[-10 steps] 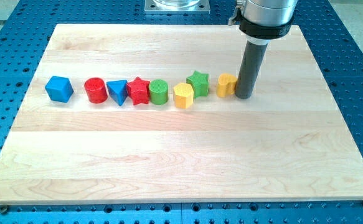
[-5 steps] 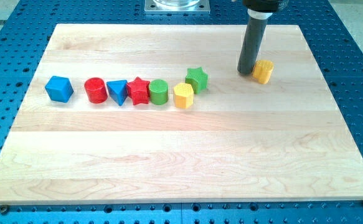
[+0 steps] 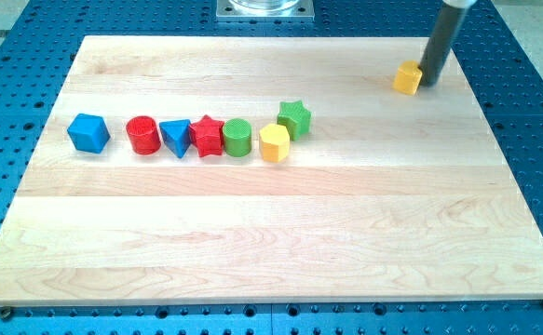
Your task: Move the heart diagonal to the green star
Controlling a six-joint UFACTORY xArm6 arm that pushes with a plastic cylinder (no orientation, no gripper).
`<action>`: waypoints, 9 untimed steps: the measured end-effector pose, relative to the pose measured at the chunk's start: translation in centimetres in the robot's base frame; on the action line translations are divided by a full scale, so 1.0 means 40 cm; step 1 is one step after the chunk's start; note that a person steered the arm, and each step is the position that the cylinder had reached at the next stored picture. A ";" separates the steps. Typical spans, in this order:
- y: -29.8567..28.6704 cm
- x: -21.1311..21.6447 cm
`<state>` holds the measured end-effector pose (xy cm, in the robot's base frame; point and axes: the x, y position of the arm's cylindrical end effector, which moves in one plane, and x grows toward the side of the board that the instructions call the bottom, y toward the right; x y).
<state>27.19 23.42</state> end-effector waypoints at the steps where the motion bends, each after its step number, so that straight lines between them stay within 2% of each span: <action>1: -0.001 0.017; 2: 0.050 0.115; 3: -0.053 0.117; 4: -0.122 0.094; 5: -0.095 0.020; 6: -0.081 0.009; 7: -0.126 0.019; 8: -0.054 -0.021; 9: -0.083 0.114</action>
